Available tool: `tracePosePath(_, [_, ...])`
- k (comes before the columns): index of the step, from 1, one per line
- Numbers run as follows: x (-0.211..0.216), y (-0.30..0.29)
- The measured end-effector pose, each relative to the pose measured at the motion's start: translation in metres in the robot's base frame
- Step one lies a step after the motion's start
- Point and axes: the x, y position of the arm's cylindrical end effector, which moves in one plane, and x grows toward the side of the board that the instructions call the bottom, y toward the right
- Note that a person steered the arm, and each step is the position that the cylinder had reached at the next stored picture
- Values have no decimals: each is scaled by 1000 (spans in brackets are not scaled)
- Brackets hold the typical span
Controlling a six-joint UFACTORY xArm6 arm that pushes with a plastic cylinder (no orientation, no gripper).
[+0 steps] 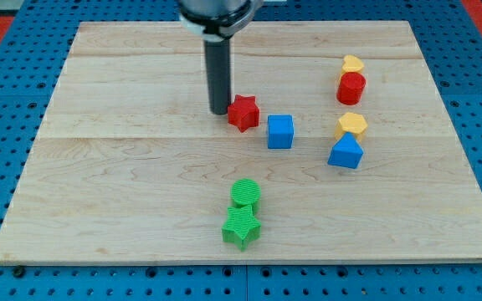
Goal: Push the red star left above the red star
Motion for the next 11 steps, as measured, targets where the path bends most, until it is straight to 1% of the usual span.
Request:
tracePosePath(1, [-63,-5])
tracePosePath(2, [-32,52])
tracePosePath(3, [15,19])
tracePosePath(4, [50,5])
tracePosePath(5, [1,8])
tracePosePath(6, [30,67])
tracePosePath(7, [69,50])
tracePosePath(8, [74,65])
tracePosePath(9, [39,66])
tracePosePath(10, [36,9])
tracePosePath(11, [69,14])
